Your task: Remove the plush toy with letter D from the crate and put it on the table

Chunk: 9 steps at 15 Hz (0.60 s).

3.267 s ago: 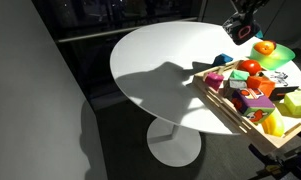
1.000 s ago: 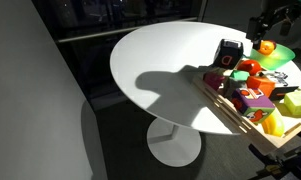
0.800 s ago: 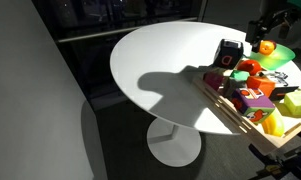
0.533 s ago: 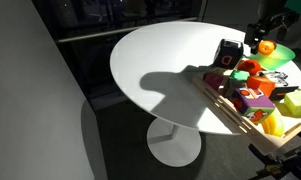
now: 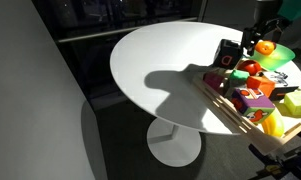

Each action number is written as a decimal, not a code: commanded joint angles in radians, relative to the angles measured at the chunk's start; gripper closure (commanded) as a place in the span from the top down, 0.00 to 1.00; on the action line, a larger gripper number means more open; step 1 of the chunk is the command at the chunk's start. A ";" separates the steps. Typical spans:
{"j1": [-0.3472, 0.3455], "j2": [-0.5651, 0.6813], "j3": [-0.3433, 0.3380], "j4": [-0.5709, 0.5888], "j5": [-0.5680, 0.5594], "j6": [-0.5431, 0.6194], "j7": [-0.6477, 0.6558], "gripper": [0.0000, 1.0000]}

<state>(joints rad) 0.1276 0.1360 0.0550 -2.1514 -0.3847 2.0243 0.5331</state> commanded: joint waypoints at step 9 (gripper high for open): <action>0.021 0.043 -0.006 0.061 -0.047 0.060 0.089 1.00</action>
<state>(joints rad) 0.1377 0.1616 0.0540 -2.1204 -0.4051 2.0717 0.5836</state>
